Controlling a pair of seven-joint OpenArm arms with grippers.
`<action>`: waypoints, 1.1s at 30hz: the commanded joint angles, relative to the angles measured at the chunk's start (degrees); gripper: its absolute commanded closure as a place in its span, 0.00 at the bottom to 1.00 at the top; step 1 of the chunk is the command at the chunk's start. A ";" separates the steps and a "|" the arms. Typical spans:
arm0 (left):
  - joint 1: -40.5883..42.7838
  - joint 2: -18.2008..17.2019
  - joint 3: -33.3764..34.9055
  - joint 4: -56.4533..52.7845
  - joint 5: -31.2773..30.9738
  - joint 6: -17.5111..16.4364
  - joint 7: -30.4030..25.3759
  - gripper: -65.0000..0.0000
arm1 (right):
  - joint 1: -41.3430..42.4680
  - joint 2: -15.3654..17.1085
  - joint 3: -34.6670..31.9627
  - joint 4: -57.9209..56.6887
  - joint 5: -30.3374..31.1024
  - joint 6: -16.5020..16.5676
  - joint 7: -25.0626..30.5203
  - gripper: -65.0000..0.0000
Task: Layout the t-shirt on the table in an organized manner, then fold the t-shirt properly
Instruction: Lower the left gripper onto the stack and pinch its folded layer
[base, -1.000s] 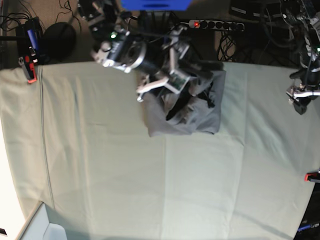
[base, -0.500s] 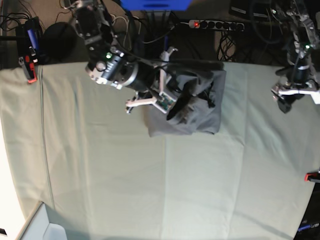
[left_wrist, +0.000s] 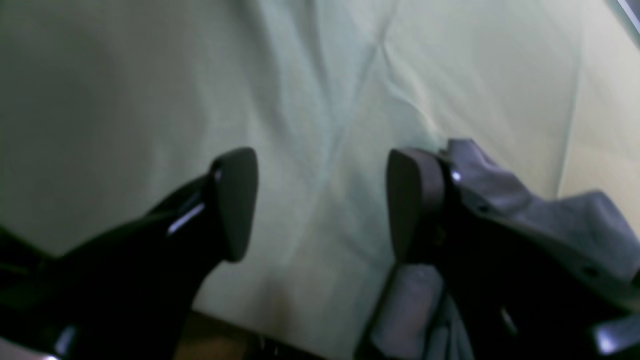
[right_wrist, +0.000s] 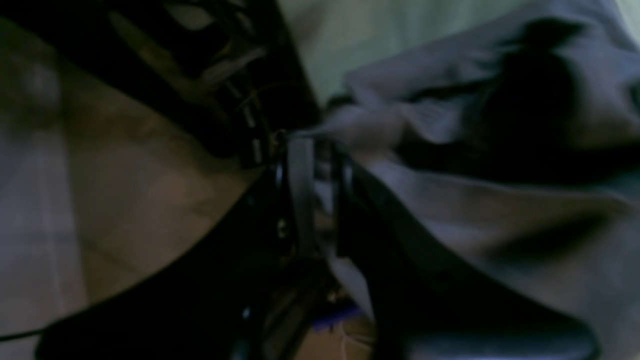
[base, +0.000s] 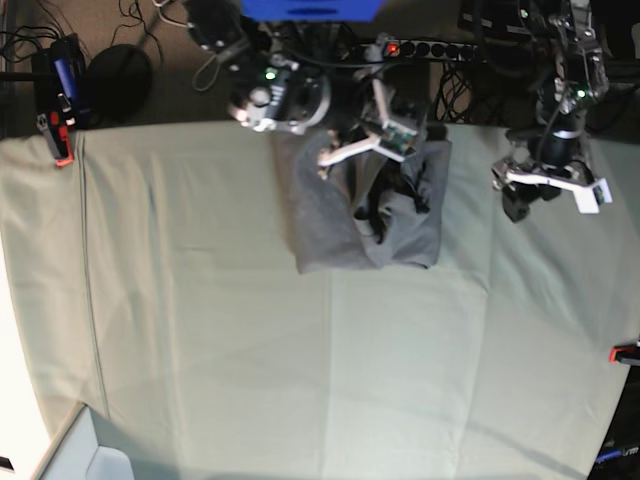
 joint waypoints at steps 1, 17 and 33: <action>0.76 -0.45 1.08 1.78 -0.13 -0.20 -0.81 0.39 | 0.55 0.30 1.02 2.81 1.10 0.41 1.60 0.93; 2.43 -0.10 15.32 7.76 1.27 0.33 -0.99 0.39 | 0.99 0.91 11.31 5.97 1.19 0.41 1.60 0.93; -2.76 0.25 24.73 3.80 16.39 0.33 -0.90 0.39 | 0.91 0.91 12.98 5.88 1.19 0.41 1.51 0.93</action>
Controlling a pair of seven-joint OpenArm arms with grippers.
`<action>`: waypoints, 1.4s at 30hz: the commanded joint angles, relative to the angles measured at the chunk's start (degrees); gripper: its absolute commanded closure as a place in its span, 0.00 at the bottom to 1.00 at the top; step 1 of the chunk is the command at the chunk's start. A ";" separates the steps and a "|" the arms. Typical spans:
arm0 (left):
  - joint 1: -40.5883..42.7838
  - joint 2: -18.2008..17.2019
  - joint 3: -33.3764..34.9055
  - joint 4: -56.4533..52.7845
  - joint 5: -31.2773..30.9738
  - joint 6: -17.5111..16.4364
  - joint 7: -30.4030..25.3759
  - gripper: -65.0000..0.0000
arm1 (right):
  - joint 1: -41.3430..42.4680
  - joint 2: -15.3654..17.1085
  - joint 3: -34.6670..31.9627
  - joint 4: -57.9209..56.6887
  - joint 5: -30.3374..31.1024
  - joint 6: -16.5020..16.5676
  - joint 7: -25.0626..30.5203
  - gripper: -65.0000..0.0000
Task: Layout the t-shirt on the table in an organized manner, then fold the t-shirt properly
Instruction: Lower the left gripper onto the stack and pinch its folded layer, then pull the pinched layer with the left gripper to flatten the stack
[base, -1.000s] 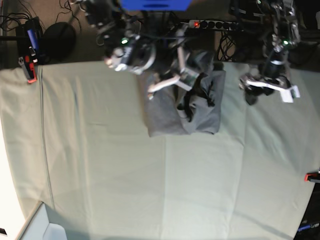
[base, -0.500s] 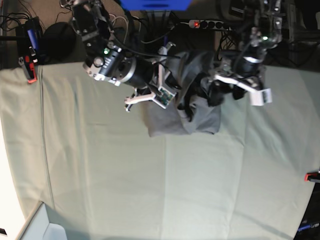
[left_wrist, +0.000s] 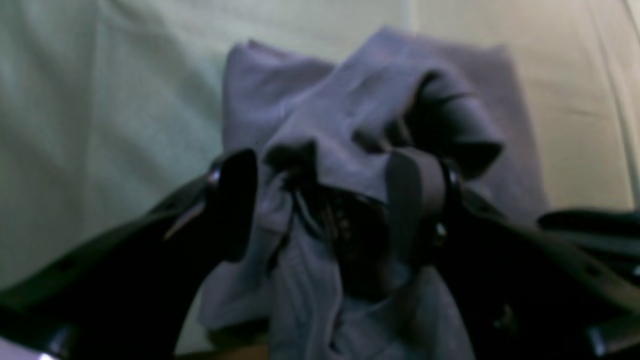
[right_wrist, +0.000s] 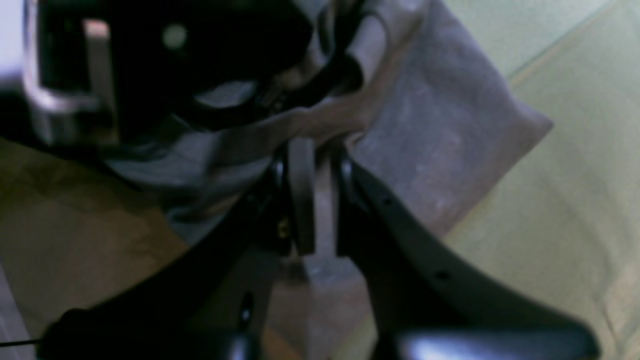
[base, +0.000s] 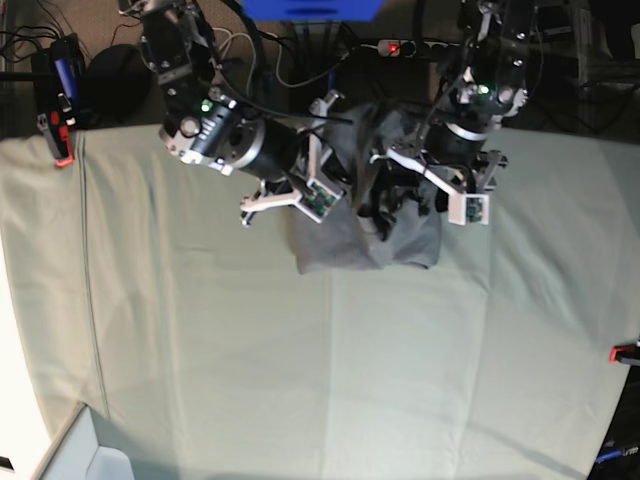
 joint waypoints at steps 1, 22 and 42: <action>-0.81 -0.10 -0.04 0.76 -0.26 -0.50 -1.25 0.39 | 0.12 -0.33 -0.09 0.94 0.82 0.41 1.27 0.93; -6.27 -0.80 -14.54 0.94 -0.44 -0.77 -1.25 0.39 | 0.03 1.95 -0.09 1.03 0.82 0.41 0.92 0.94; -3.10 -0.10 -6.98 -0.82 -0.44 -0.77 -1.60 0.39 | 1.09 1.78 3.08 1.12 0.82 0.41 0.92 0.94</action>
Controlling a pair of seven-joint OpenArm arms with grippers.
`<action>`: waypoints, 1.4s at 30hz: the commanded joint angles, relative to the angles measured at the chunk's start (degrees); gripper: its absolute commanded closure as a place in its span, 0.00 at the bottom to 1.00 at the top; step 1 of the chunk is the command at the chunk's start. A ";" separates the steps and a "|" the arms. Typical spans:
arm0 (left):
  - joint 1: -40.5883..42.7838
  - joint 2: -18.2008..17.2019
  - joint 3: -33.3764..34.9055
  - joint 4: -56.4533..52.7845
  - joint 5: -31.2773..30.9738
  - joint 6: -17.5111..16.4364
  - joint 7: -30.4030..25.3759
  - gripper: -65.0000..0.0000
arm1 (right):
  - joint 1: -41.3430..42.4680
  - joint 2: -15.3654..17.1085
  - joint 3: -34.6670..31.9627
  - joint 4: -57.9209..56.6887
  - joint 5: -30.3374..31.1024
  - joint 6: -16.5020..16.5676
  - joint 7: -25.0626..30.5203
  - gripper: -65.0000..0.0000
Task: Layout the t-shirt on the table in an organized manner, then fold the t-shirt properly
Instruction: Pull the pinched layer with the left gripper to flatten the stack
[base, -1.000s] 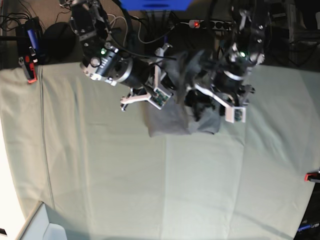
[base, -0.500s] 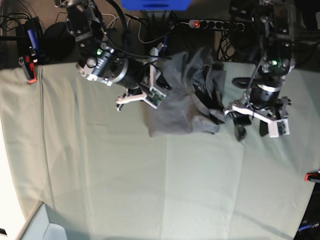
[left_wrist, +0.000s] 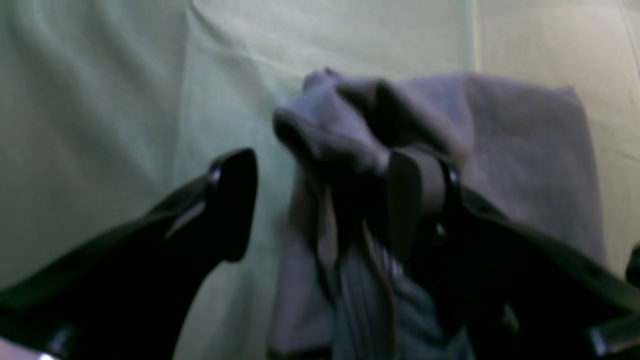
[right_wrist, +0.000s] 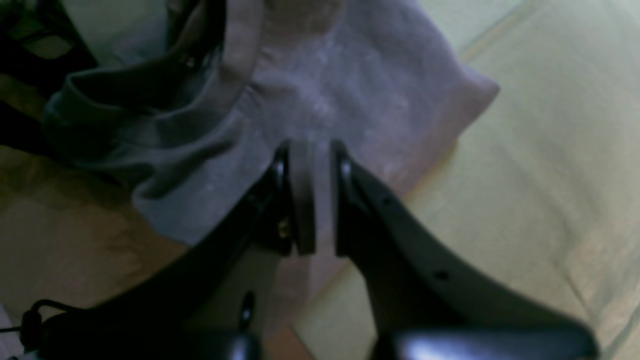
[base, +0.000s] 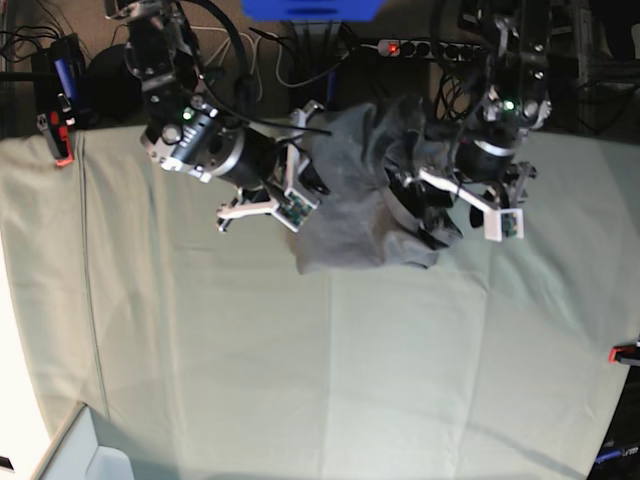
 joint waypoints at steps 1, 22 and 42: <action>-1.03 -0.10 -0.12 -0.17 -0.18 -0.09 -1.06 0.39 | 0.43 -0.15 -0.09 1.12 0.82 0.43 1.33 0.94; -10.43 3.51 0.76 -10.81 -0.18 0.18 -0.71 1.00 | 0.61 0.03 0.08 1.03 0.82 0.43 1.24 0.94; -16.32 2.89 0.67 -15.73 -0.09 0.00 -0.71 0.99 | 1.75 -0.06 0.08 0.94 0.73 0.43 1.24 0.93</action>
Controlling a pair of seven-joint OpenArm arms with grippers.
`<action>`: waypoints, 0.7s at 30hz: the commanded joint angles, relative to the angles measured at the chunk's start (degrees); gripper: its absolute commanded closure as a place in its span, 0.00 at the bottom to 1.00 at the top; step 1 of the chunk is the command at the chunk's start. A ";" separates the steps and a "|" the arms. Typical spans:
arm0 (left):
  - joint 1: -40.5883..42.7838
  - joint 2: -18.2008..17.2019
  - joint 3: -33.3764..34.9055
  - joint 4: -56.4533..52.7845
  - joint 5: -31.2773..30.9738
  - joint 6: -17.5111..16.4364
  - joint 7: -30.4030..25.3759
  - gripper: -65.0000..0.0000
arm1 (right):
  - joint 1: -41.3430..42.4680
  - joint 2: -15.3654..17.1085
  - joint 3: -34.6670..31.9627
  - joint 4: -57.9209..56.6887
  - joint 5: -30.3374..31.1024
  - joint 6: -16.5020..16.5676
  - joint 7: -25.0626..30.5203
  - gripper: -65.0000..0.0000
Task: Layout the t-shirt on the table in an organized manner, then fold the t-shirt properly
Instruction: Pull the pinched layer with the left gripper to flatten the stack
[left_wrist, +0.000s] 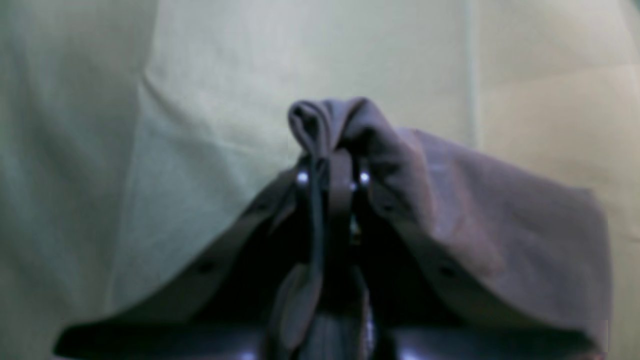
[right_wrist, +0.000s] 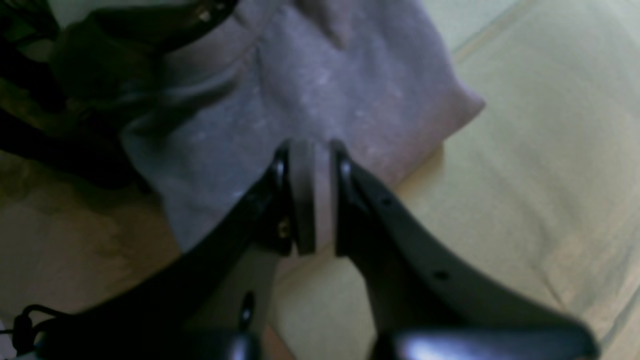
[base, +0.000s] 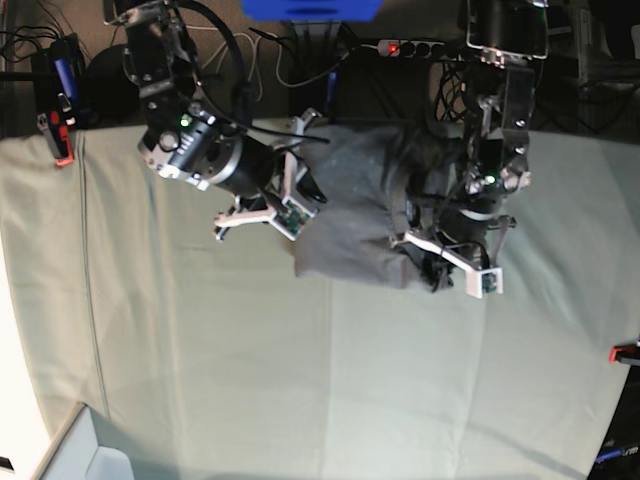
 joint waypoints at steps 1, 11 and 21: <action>-1.00 -0.13 -0.11 -0.04 -0.02 -0.02 -1.25 0.99 | 0.48 -0.19 0.02 0.94 0.73 0.41 1.44 0.93; 4.10 -0.13 -0.11 8.14 -0.11 0.15 -1.16 0.23 | 0.31 -0.10 0.02 0.94 0.64 0.41 1.44 0.93; 18.07 0.05 -0.20 20.97 -0.11 0.24 -1.43 0.18 | 0.31 -0.02 0.10 0.94 0.64 0.41 1.44 0.93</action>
